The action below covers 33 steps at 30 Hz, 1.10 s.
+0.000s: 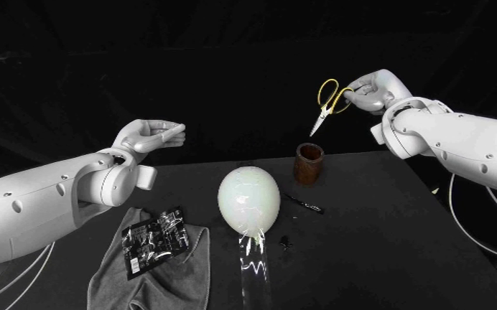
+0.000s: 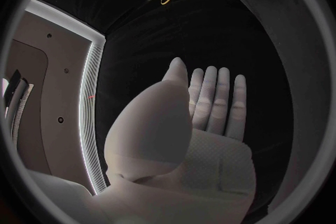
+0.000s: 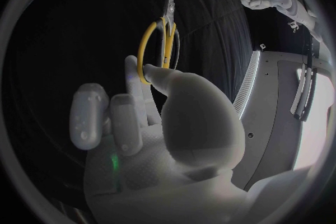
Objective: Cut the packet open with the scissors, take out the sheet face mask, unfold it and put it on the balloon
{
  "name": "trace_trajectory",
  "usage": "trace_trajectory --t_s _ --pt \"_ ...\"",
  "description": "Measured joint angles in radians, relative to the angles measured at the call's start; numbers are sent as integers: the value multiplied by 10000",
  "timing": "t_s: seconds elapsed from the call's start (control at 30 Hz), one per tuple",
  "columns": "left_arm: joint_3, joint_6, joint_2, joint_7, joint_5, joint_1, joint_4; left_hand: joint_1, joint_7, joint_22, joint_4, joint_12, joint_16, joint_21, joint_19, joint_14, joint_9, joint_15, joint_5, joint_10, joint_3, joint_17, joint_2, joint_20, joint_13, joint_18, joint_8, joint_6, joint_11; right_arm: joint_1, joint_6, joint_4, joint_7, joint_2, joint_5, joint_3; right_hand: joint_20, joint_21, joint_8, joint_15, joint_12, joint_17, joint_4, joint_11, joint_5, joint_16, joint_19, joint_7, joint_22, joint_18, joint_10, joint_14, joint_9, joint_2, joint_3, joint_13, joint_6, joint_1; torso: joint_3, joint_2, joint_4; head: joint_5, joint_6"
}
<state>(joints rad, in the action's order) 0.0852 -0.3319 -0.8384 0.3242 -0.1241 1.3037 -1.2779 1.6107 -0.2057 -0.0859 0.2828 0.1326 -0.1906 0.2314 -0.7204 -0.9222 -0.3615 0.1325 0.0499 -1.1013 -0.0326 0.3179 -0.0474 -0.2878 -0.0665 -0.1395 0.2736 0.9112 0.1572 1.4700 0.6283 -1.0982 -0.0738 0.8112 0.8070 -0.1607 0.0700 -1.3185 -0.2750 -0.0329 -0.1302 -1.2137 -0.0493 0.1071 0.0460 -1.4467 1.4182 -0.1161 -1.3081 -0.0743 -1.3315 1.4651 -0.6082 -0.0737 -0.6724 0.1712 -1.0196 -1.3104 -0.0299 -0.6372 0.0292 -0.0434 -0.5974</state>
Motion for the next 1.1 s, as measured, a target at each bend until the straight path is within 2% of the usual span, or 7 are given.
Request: trace_trajectory --t_s 0.1,0.27,0.5,0.93,1.03,1.1 --pt "2 29 -7 82 96 -11 -1 0 0 0 0 0 0 0 0 -8 3 8 0 0 0 -1 0 0 0 1 0 0 0 -74 -47 -206 -6 115 106 -18 0 0 2 10 6 -12 0 0 -2 -39 0 -1 1 0 -3 -18 0 0 0 0 1 0 -3 -11 1 -21 7" --pt "3 60 -24 173 197 -13 -22 0 0 1 0 0 0 0 0 -36 13 35 0 0 0 -2 0 0 0 2 0 0 0 -226 -99 -213 -6 139 296 -35 1 0 6 11 14 -15 1 -12 -3 -39 0 -5 2 1 -21 -20 1 -1 0 0 5 1 -4 -17 -2 -77 8" --pt "3 82 -66 244 268 -18 -79 0 -36 1 27 -44 1 -1 -26 -35 27 35 0 1 28 -3 0 -26 9 6 -1 36 1 -557 -89 131 22 -85 616 -62 1 1 -23 -10 37 -15 2 -5 -23 -38 -1 19 8 53 -29 2 -3 -2 0 7 -19 2 -1 -24 -8 -104 -24" --pt "2 95 -116 282 310 -18 -149 -1 -35 1 27 -50 1 -1 -35 -34 46 36 0 1 27 -5 0 -35 8 9 -1 36 1 -872 121 667 128 -601 1302 -53 3 2 -32 -10 38 -50 111 -38 6 -37 -3 53 1 58 -66 6 -42 -77 -109 12 17 77 12 -27 -13 -154 -96" --pt "2 99 -121 282 314 -18 -157 -1 -35 2 27 -50 1 -1 -71 -34 46 36 0 2 27 -6 -1 1 17 10 -1 35 1 -1000 124 674 153 -677 1493 -54 3 90 -34 -8 274 22 182 -61 29 -36 -3 -23 0 58 -44 8 -154 -108 -45 10 236 108 18 -23 -13 -156 -115" --pt "2 102 -123 282 316 -18 -160 -1 -35 2 27 -50 1 -1 -71 -34 46 36 0 2 27 -6 0 1 17 11 -1 35 1 -1057 112 672 162 -708 1590 -58 60 155 46 1 408 105 487 -165 65 -36 -61 -116 0 58 60 17 -158 -185 -205 -19 330 185 18 -19 -17 -156 -125"
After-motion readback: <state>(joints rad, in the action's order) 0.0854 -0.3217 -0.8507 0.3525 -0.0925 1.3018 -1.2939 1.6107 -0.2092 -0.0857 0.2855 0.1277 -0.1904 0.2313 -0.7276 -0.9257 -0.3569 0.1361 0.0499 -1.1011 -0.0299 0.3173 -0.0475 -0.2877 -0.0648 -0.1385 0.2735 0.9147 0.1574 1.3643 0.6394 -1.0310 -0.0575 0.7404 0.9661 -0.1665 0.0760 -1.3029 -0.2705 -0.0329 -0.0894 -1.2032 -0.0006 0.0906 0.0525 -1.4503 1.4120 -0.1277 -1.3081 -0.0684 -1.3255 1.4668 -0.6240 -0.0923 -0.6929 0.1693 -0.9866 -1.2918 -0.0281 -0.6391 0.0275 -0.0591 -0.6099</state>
